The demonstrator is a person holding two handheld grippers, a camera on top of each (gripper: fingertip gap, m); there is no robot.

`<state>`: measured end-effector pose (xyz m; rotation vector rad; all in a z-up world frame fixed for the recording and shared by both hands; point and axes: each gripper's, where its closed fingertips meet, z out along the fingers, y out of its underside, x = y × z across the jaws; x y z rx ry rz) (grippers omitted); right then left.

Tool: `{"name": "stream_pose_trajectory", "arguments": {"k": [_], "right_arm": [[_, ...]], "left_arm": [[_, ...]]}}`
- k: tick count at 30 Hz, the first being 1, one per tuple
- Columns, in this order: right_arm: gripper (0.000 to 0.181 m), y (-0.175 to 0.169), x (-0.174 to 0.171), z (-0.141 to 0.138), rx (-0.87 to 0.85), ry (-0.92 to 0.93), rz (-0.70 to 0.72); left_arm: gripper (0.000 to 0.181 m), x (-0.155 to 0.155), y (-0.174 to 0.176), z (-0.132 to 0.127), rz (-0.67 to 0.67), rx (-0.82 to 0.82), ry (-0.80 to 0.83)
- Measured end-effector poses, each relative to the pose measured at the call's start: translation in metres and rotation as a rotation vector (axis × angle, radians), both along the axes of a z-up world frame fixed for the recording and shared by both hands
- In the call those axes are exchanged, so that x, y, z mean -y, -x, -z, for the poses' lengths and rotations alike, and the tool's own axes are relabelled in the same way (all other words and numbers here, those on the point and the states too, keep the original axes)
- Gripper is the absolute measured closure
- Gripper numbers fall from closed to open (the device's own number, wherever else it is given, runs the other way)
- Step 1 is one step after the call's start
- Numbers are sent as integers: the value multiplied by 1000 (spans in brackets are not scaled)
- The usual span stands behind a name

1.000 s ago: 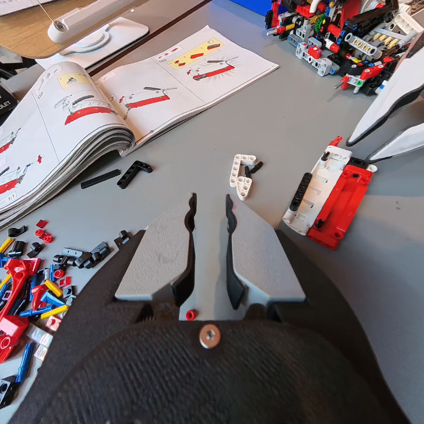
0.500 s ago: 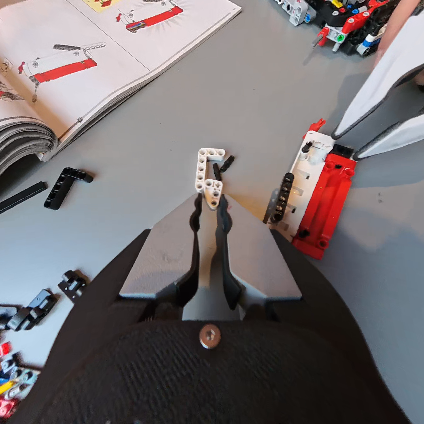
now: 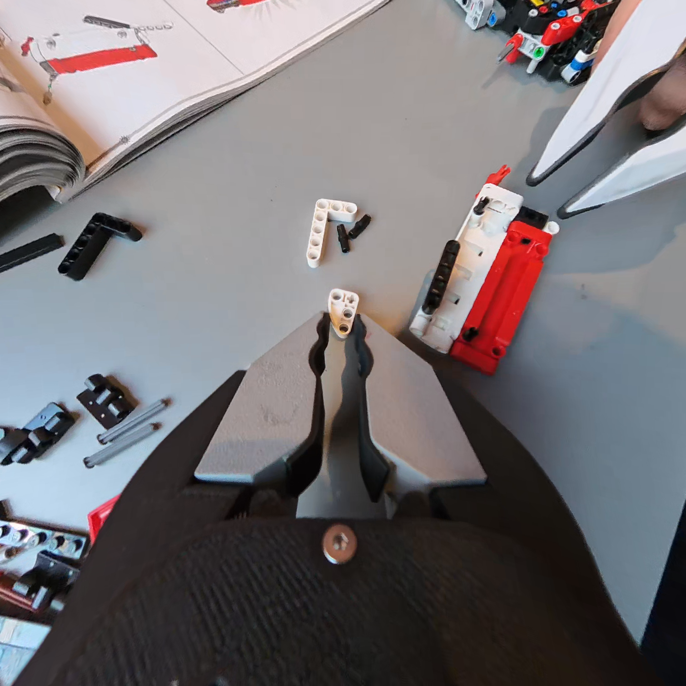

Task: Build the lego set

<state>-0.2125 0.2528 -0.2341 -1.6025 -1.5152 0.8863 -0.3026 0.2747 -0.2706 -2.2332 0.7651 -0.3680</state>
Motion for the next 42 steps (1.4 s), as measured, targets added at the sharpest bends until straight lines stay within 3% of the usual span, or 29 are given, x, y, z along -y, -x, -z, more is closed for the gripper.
{"name": "stream_pose_trajectory", "arguments": {"k": [20,33,42], "right_arm": [[166,0,0,0,-1,-4,1],[167,0,-2,-1,-5,-16,15],[171,2,-7,-20,-126,54,43]], "left_arm": [[172,0,2,-9,-20,32,-52],[172,12,6,0,-35,26,19],[170,11,7,-1,-40,33,22]]}}
